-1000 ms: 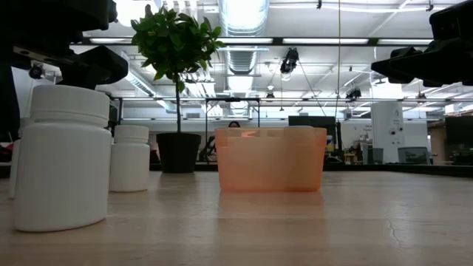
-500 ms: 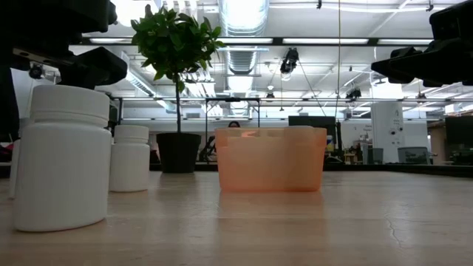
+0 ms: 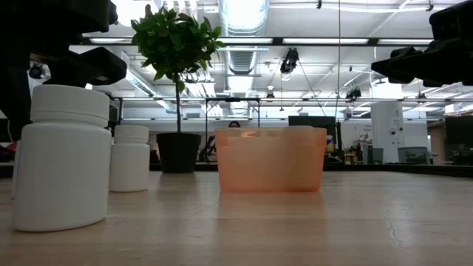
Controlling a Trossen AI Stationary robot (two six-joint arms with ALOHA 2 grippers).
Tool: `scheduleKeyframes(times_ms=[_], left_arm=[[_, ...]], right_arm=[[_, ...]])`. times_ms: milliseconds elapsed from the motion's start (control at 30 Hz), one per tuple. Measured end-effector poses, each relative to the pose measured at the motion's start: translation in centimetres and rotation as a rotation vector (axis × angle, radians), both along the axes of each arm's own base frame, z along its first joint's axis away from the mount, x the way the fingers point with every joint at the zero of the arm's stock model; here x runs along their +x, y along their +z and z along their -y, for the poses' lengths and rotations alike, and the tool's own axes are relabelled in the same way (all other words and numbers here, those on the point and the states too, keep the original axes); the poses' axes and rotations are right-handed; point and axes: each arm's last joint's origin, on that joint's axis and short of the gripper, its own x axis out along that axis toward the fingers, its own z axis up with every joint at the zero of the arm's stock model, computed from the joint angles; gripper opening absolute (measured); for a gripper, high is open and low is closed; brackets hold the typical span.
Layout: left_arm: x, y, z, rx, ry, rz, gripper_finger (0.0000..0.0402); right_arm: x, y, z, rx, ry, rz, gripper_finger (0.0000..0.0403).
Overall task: Pick and place pill bottles into a basket
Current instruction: Put the white pill bottle into the orange bin
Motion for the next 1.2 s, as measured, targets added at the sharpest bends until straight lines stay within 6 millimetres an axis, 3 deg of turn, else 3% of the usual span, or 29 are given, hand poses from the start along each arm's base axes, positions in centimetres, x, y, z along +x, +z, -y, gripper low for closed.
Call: scheduleKeyframes(times_ms=[233,733,1200], left_arm=[[0.1,0.6,0.0,0.006,-0.001,-0.013,0.0145],[1.8,5.5,1.0,-0.086,-0.060,0.089,0.0146],[5.3,8.2,-3.5,-0.083,0.037,0.248,0.0146]], right_arm=[[0.0,0.0,0.0,0.000,0.000,0.000,0.0206],[0.0,0.0,0.0,0.000,0.000,0.000,0.0206],[0.0,0.0,0.0,0.000,0.001,0.000,0.0206]])
